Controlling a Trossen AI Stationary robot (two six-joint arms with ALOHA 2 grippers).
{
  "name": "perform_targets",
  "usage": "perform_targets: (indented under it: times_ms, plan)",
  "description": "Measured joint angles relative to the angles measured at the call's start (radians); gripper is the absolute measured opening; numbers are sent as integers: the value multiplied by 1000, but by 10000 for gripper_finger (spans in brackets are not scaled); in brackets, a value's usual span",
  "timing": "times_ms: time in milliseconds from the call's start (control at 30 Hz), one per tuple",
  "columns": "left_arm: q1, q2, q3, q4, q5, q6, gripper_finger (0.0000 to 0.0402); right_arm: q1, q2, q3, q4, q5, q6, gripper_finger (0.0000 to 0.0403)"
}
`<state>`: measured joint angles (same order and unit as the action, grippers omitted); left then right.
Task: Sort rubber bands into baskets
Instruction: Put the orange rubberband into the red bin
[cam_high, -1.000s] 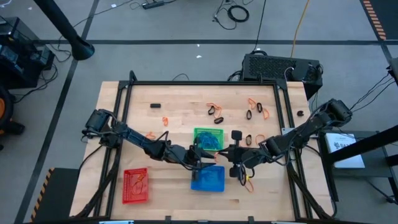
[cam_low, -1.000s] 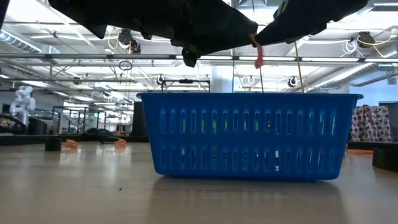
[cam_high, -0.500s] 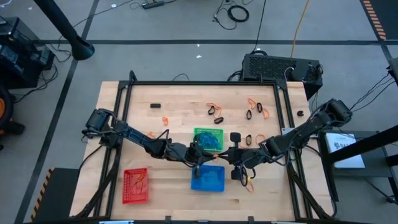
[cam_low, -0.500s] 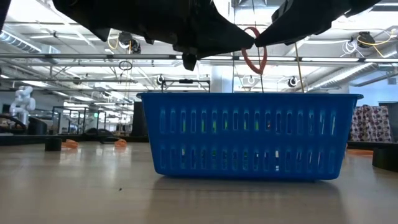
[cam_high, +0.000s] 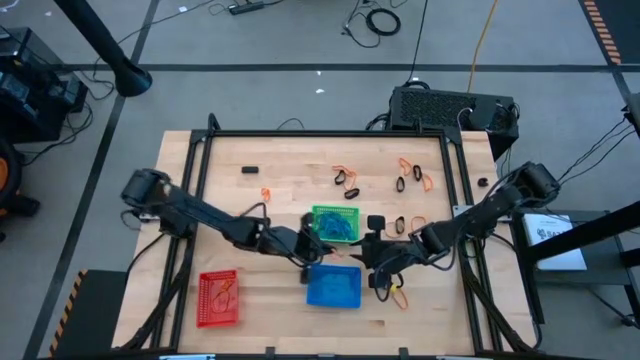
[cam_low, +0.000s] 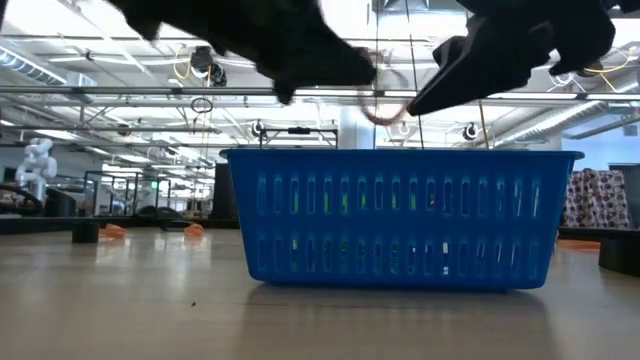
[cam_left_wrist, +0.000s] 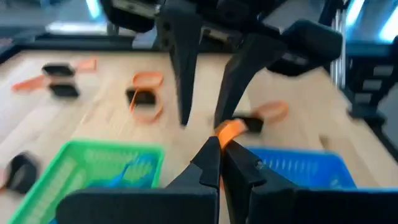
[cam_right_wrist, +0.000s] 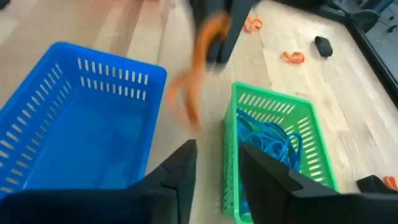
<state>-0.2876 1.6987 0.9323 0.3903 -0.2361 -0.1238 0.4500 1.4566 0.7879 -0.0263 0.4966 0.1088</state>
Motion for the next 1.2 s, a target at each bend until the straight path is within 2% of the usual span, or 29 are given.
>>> perform_targets:
  times_ms: [133,267,333,467,567,667,833,1200]
  plan:
    - [-8,-155,54,-455,42,-83,5,0,15,0,2,-5,2,136]
    - [-12,-277,138,-944,257,-353,5,0,16,0,3,-5,2,144]
    - [-37,-317,147,-1103,343,-494,5,0,16,0,1,-5,2,146]
    - [-153,-360,147,-1343,375,-658,5,0,16,0,1,-5,2,146]
    - [-237,-356,143,-1425,403,-778,4,0,16,0,0,-5,3,146]
    - [-308,-351,128,-1416,444,-879,4,0,16,0,-1,-5,3,146]
    - [-372,-345,94,-1418,445,-1026,7,0,16,0,-4,-5,3,146]
    - [-424,-331,72,-1418,455,-1074,25,1,16,0,-21,-5,-22,146]
